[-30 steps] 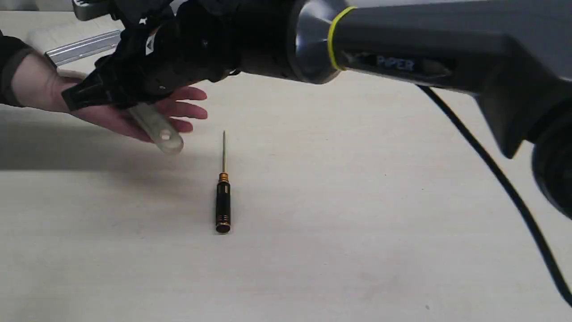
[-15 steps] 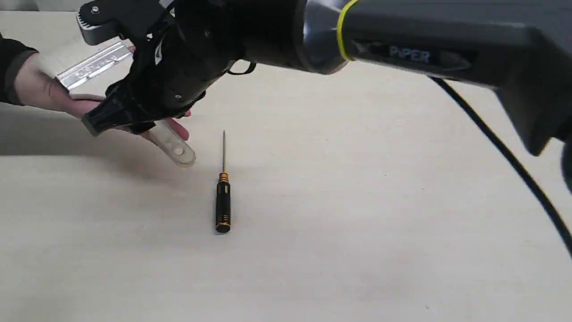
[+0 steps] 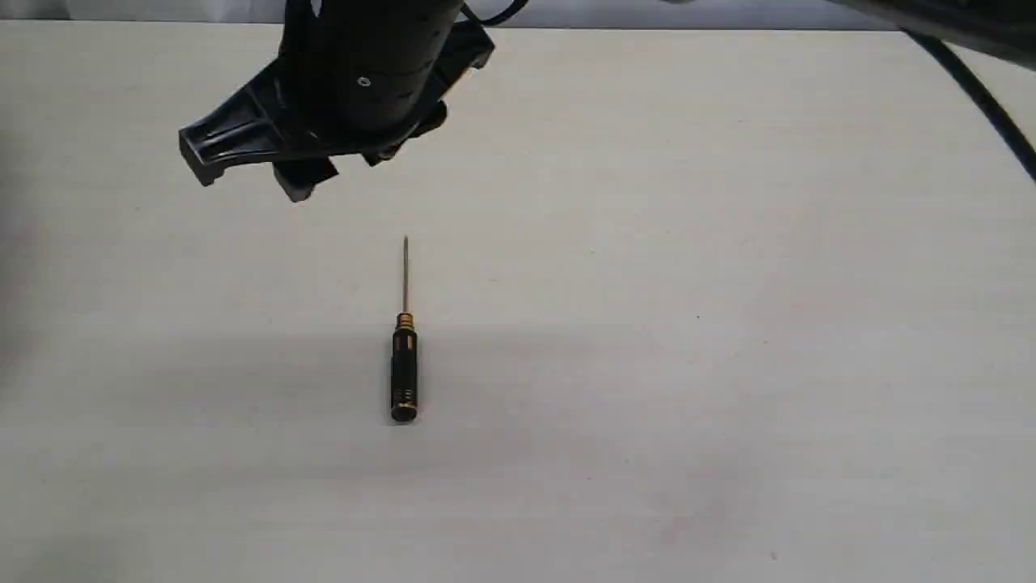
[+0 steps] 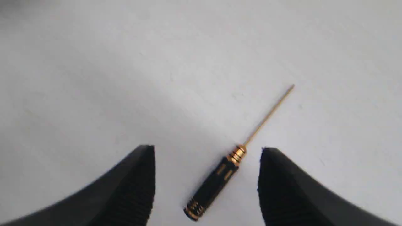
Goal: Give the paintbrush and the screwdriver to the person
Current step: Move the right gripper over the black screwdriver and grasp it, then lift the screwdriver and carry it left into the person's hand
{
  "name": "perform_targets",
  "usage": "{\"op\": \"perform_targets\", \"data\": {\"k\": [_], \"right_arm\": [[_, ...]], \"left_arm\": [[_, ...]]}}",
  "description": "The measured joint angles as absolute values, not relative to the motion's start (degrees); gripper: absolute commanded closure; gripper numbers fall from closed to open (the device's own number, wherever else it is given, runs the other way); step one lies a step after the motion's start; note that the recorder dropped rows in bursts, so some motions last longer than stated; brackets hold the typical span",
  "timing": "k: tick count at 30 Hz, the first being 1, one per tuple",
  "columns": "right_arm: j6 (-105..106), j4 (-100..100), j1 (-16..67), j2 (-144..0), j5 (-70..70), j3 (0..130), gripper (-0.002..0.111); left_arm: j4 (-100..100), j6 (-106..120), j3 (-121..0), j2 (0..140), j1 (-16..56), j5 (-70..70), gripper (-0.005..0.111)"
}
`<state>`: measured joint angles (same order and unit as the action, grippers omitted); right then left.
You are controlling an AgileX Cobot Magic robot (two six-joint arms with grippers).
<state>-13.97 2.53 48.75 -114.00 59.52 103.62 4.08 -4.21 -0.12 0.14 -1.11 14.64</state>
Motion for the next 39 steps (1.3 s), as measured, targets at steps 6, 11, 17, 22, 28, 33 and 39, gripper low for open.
{"op": "perform_targets", "data": {"k": [6,11,17,22,28,33,39], "right_arm": [[-18.61,3.83,48.75,-114.65,61.71,103.62,0.055],[-19.13,2.94,48.75,-117.44,61.83,103.62,0.055],[-19.49,2.81,48.75,-120.83,62.04,103.62,0.055],[-20.28,2.65,48.75,-123.27,62.04,103.62,0.055],[-20.48,1.59,48.75,-126.49,62.04,103.62,0.055],[-20.50,0.95,48.75,-129.55,61.93,103.62,0.055],[-20.61,1.51,48.75,-132.50,61.81,103.62,0.055]], "left_arm": [[4.08,-4.21,-0.12,0.14,-1.11,14.64,0.107],[4.08,-4.21,-0.12,0.14,-1.11,14.64,0.107],[4.08,-4.21,-0.12,0.14,-1.11,14.64,0.107],[4.08,-4.21,-0.12,0.14,-1.11,14.64,0.107],[4.08,-4.21,-0.12,0.14,-1.11,14.64,0.107],[4.08,-4.21,-0.12,0.14,-1.11,14.64,0.107],[4.08,-4.21,-0.12,0.14,-1.11,14.64,0.107]]}}
